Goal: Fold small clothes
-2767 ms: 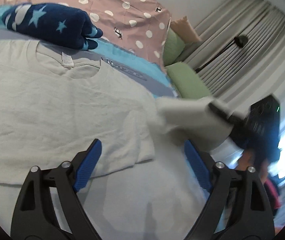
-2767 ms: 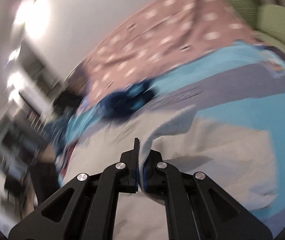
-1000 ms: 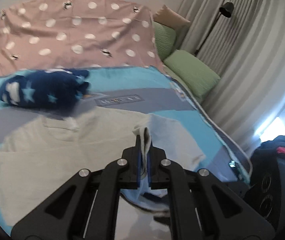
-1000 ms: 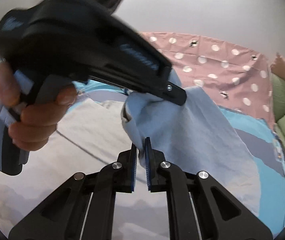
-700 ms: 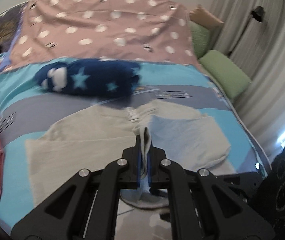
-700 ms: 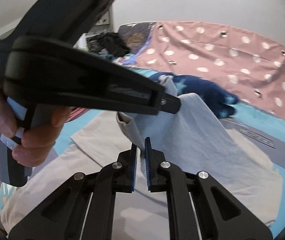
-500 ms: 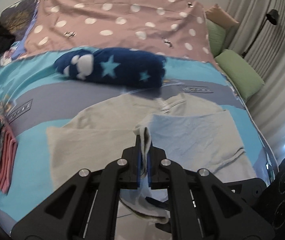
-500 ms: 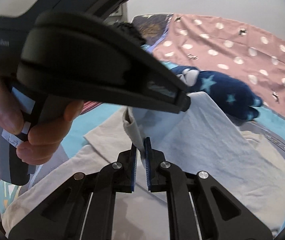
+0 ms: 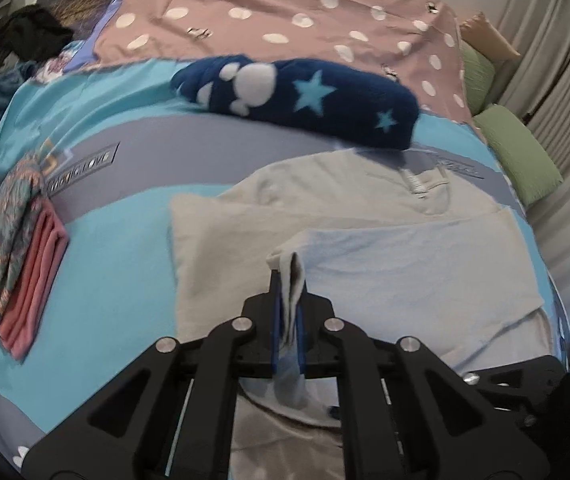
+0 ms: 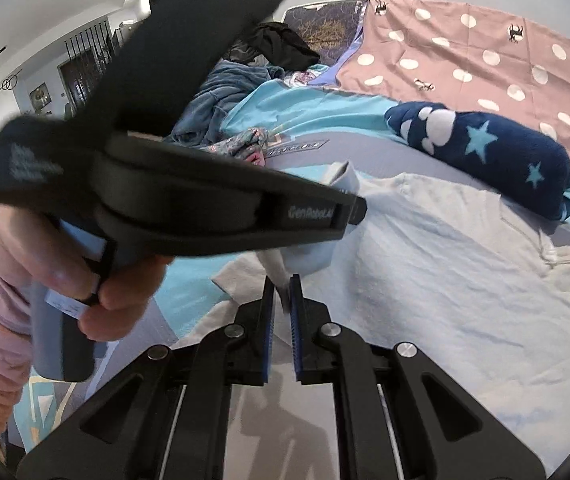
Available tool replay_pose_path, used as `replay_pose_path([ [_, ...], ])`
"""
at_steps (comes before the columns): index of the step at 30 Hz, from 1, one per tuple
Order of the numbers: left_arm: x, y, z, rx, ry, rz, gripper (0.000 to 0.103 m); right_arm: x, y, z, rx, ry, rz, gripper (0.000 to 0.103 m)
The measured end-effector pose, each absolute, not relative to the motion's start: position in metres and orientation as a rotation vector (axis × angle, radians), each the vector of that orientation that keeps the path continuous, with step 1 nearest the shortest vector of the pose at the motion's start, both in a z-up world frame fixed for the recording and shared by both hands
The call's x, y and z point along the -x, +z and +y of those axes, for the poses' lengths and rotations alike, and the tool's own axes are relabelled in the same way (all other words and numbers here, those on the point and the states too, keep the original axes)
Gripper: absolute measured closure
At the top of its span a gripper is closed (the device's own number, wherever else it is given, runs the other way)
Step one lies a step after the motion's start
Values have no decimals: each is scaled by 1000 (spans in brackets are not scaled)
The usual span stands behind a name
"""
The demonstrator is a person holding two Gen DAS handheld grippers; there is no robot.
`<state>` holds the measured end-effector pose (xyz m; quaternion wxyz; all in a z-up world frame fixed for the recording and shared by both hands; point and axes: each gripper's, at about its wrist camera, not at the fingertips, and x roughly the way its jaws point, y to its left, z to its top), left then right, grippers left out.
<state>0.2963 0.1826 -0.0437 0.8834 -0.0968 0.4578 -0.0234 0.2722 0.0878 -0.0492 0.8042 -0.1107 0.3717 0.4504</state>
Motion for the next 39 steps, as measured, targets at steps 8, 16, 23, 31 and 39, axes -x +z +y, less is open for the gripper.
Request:
replay_pose_path([
  [8,-278,-74,191,118,29,923,84,-234,-50,-15,298,785,771,87],
  [16,-264,-63,179,74,68,895,50,-260,-57,-220,118,168,841,64],
  [23,-244,-67,149,-188,171,928,36,-252,-84,-236,161,142,874,53],
  [31,-245,-25,113,-178,146,861,27,-270,-89,-277,-97,104,925,46],
  [39,-313,0,-25,-119,-212,824,26,-260,-89,-274,-81,127,878,41],
])
